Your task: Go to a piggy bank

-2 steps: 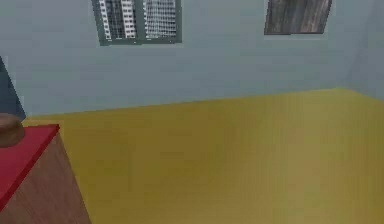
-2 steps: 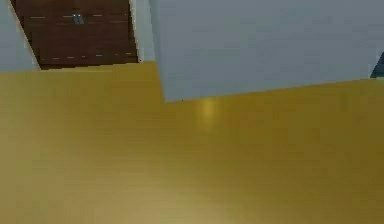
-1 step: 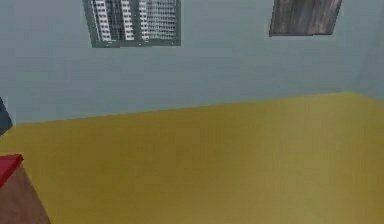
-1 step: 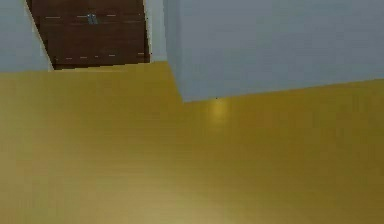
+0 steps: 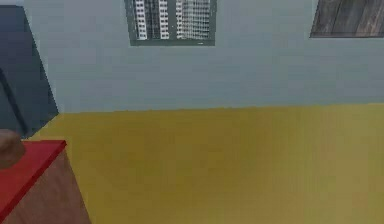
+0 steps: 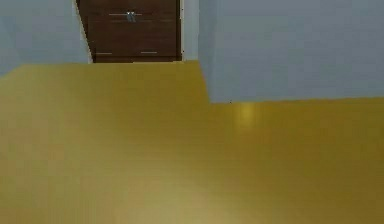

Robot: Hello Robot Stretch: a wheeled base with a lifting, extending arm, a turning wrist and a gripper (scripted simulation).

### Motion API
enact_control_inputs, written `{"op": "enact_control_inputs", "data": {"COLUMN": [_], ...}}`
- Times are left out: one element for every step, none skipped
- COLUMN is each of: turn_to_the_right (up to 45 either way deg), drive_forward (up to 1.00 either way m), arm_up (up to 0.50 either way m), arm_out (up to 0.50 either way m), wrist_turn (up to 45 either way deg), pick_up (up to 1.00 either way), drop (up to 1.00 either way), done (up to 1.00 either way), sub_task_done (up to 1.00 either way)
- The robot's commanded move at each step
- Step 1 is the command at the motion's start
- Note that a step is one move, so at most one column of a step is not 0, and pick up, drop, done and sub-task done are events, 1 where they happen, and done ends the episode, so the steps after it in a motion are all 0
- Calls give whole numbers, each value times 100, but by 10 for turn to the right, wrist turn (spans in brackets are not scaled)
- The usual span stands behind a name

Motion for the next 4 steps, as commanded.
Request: {"op": "enact_control_inputs", "data": {"turn_to_the_right": [0,-450,-270,0], "drive_forward": [35,0,0,100], "arm_up": [0,0,0,0], "arm_out": [0,0,0,0], "wrist_turn": [0,0,0,0], "pick_up": [0,0,0,0], "drop": [0,0,0,0], "done": [0,0,0,0], "sub_task_done": [0,0,0,0]}}
